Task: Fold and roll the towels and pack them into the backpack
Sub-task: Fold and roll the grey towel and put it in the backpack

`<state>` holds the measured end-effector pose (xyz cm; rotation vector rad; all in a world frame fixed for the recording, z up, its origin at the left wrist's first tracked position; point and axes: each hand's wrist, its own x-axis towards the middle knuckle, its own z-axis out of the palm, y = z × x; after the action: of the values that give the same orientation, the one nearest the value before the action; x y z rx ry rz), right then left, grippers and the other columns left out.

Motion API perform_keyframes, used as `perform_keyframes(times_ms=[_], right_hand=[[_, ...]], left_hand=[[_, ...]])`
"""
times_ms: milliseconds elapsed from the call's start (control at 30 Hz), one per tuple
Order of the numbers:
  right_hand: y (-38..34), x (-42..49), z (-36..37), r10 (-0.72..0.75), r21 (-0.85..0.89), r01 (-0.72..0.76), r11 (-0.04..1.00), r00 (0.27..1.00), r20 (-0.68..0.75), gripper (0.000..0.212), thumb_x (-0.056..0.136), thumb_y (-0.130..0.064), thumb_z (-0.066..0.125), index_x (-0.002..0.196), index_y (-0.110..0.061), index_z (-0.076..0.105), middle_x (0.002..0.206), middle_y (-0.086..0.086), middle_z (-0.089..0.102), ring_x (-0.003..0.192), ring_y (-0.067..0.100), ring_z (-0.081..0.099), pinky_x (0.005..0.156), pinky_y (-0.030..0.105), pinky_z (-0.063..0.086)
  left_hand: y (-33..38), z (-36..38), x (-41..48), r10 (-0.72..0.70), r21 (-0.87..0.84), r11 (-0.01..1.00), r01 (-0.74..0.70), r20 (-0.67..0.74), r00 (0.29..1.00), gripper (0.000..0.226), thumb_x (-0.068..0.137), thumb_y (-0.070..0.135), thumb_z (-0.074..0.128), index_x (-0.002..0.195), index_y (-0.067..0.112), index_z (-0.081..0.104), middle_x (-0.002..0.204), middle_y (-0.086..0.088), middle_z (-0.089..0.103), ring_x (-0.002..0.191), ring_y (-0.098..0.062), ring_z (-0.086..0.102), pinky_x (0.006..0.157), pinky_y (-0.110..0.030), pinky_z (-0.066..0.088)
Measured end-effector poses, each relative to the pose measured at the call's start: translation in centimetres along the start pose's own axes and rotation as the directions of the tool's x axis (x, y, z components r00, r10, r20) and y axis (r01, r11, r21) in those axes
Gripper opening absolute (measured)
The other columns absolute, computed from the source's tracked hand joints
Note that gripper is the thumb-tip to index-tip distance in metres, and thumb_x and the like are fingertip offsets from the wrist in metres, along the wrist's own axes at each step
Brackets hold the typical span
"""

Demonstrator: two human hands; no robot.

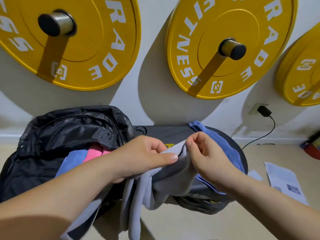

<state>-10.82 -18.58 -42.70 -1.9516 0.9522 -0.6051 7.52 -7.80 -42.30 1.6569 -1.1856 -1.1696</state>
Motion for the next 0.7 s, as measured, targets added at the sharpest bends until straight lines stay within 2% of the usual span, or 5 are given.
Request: perform_keyframes(times_ms=[133,300,433,500,700], right_hand=[[3.2,2.3,-1.6,0.056,-0.206,-0.088,0.975,0.986,-0.156,0.019,0.103,-0.02,0.045,0.09,-0.008,0.051,0.068,0.0,0.048,0.056,0.009,0.04,0.049,0.018,0.037],[7.4,3.5,-4.6,0.432,-0.17,-0.473,0.865,0.872,-0.231,0.028,0.1,-0.002,0.033,0.074,-0.008,0.041,0.07,0.003,0.027,0.063,0.017,0.025,0.048,0.027,0.025],[9.6,3.6,-5.8,0.432,-0.173,-0.54,0.824,0.796,-0.425,0.015,0.098,-0.013,0.04,0.093,-0.001,0.048,0.084,0.013,0.048,0.065,0.02,0.04,0.054,0.03,0.032],[9.9,3.3,-6.2,0.443,-0.167,-0.556,0.814,0.781,-0.44,0.012,0.096,-0.014,0.041,0.09,-0.006,0.046,0.081,0.011,0.048,0.064,0.019,0.041,0.053,0.03,0.033],[9.4,2.5,-6.1,0.458,-0.164,-0.549,0.82,0.8,-0.386,0.009,0.09,-0.007,0.044,0.081,-0.008,0.043,0.074,0.012,0.042,0.061,0.022,0.035,0.055,0.029,0.03]], left_hand=[[-0.5,-1.9,1.1,-0.027,0.182,0.983,0.028,-0.006,1.0,0.043,0.078,0.05,0.081,0.078,0.009,0.069,0.059,0.0,0.047,0.058,-0.014,0.036,0.058,-0.029,0.025],[-1.5,-4.1,2.3,-0.05,0.309,0.947,0.089,-0.13,0.99,0.047,0.072,0.051,0.085,0.07,0.008,0.066,0.055,0.005,0.052,0.053,-0.007,0.043,0.059,-0.027,0.032],[-2.4,-5.4,2.3,-0.114,0.253,0.95,0.184,-0.267,0.957,0.039,0.066,0.038,0.092,0.067,0.01,0.065,0.048,-0.001,0.056,0.044,-0.015,0.041,0.046,-0.021,0.03],[-2.6,-6.4,2.3,-0.129,0.389,0.884,0.258,-0.328,0.936,0.042,0.063,0.042,0.091,0.063,0.009,0.064,0.05,-0.004,0.061,0.045,-0.017,0.047,0.048,-0.022,0.035],[-0.9,-6.1,0.9,-0.2,0.517,0.745,0.421,-0.429,0.881,0.07,0.076,0.061,0.074,0.047,0.02,0.026,0.043,0.002,0.024,0.041,-0.018,0.023,0.047,-0.029,0.015]])
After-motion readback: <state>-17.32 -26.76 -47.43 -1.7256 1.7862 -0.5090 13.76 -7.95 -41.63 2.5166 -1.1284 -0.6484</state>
